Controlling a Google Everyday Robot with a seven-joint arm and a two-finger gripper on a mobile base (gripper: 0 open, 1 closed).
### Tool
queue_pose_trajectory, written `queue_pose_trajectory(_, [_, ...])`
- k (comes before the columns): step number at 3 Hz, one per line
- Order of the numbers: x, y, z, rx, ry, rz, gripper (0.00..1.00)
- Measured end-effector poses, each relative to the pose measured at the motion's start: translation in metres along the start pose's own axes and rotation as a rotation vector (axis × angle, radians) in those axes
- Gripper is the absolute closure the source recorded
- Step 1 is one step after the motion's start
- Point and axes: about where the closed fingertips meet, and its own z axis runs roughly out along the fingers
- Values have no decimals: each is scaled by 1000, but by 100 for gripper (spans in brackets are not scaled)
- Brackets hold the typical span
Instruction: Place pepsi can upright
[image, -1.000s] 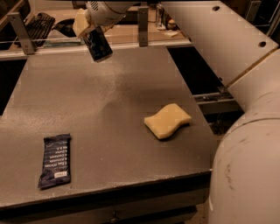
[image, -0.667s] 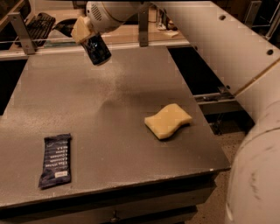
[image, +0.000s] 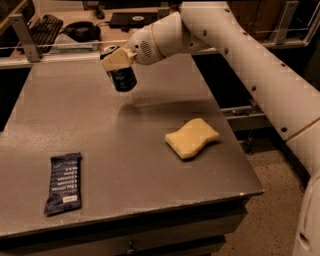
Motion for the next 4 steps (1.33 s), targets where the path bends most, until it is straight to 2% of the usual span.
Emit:
queue_pose_trajectory(1, [-9, -3, -10, 74, 56, -102, 100])
queue_pose_trajectory(2, [-21, -2, -15, 146, 144, -157, 81])
queue_pose_trajectory(3, [-32, 4, -16, 199, 231, -139, 50])
queue_pose_trajectory(4, [-37, 8, -16, 211, 264, -119, 28])
